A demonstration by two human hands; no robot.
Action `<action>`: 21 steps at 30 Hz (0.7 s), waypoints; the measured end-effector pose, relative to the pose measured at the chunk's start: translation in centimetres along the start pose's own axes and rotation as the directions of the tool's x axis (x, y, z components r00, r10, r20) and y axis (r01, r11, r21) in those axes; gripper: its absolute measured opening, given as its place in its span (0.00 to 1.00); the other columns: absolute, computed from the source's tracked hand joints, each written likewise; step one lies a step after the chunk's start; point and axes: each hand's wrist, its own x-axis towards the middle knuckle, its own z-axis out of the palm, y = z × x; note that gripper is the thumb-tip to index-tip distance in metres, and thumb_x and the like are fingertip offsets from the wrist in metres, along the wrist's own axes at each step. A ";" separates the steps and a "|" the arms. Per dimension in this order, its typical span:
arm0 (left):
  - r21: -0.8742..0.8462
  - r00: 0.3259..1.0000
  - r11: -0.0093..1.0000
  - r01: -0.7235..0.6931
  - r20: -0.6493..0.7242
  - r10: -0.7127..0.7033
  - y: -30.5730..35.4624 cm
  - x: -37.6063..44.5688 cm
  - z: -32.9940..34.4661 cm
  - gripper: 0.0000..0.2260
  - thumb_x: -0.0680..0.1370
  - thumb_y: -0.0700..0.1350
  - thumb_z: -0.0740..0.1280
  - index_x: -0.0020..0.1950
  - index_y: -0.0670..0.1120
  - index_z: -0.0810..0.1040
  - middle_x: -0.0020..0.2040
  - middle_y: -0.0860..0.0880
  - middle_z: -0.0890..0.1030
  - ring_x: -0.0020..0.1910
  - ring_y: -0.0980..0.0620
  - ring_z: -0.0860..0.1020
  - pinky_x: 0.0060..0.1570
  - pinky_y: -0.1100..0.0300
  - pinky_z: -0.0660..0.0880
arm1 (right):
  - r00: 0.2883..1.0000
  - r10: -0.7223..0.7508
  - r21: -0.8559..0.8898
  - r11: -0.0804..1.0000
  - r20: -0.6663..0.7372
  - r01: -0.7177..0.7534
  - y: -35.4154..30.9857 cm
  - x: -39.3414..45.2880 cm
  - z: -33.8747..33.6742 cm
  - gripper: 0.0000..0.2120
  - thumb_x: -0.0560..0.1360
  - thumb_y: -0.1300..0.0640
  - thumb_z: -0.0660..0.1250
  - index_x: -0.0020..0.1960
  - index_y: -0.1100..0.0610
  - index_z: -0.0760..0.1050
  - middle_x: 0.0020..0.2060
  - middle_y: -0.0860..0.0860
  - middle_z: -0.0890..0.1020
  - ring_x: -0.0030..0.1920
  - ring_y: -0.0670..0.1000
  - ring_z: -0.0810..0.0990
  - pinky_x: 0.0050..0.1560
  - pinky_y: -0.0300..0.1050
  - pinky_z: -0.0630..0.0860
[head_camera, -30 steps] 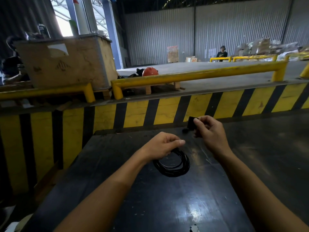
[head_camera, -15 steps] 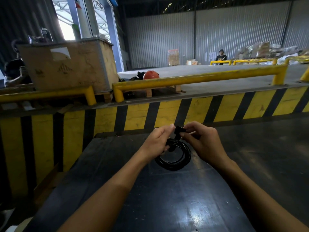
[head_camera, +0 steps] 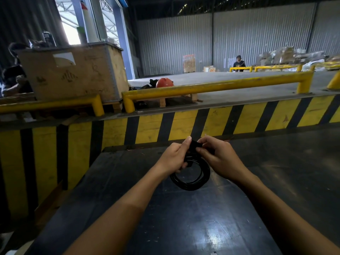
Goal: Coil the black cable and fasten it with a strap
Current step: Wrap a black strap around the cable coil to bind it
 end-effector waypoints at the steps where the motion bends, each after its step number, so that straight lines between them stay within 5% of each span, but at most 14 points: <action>1: 0.018 1.000 1.000 0.010 -0.005 -0.010 0.0 0.0 0.0 0.27 0.80 0.60 0.51 0.35 0.41 0.75 0.22 0.49 0.72 0.18 0.56 0.67 0.18 0.65 0.63 | 1.000 0.006 -0.012 1.000 0.007 -0.006 0.1 0.0 0.0 0.05 0.76 0.59 0.66 0.48 0.48 0.76 0.38 0.45 0.83 0.39 0.41 0.82 0.37 0.33 0.78; 8: -0.105 0.995 0.991 0.081 -0.048 -0.086 -0.1 0.3 -0.3 0.23 0.79 0.60 0.55 0.33 0.46 0.74 0.23 0.50 0.70 0.18 0.56 0.65 0.19 0.66 0.59 | 0.998 0.036 -0.074 0.996 -0.060 -0.041 -0.6 0.0 -0.3 0.12 0.73 0.49 0.68 0.55 0.52 0.74 0.44 0.45 0.79 0.44 0.39 0.79 0.39 0.29 0.76; 10: -0.193 0.989 0.975 0.107 -0.085 -0.125 -0.2 0.5 -0.4 0.23 0.79 0.61 0.55 0.35 0.46 0.74 0.22 0.50 0.69 0.18 0.56 0.64 0.19 0.66 0.58 | 0.986 -0.084 -0.207 0.977 -0.144 0.053 -1.1 -0.2 -0.4 0.11 0.71 0.51 0.70 0.51 0.52 0.75 0.47 0.47 0.78 0.47 0.42 0.77 0.44 0.29 0.72; 13: -0.305 0.972 0.940 0.155 -0.122 -0.200 -0.2 1.0 -0.8 0.23 0.79 0.61 0.55 0.37 0.44 0.73 0.21 0.52 0.69 0.17 0.57 0.62 0.17 0.66 0.57 | 0.983 -0.183 -0.426 0.891 -0.024 0.155 -2.0 -0.7 0.4 0.06 0.70 0.57 0.71 0.46 0.52 0.78 0.59 0.53 0.76 0.59 0.50 0.75 0.55 0.39 0.74; 15: -0.356 0.960 0.916 0.187 -0.129 -0.247 0.0 1.3 -0.9 0.22 0.79 0.61 0.55 0.38 0.44 0.72 0.21 0.52 0.69 0.17 0.57 0.62 0.17 0.66 0.57 | 0.994 -0.101 -0.531 0.840 0.045 0.109 -1.8 -0.8 1.1 0.06 0.71 0.58 0.70 0.47 0.52 0.81 0.67 0.56 0.73 0.67 0.56 0.71 0.64 0.51 0.69; 21: -0.459 0.938 0.860 0.223 -0.140 -0.317 0.0 1.7 -0.5 0.21 0.78 0.61 0.57 0.37 0.45 0.72 0.21 0.51 0.69 0.17 0.57 0.62 0.17 0.66 0.57 | 0.995 0.088 -0.557 0.829 0.037 -0.052 -0.6 -0.5 2.3 0.09 0.76 0.51 0.62 0.47 0.51 0.81 0.75 0.57 0.61 0.73 0.54 0.60 0.72 0.59 0.52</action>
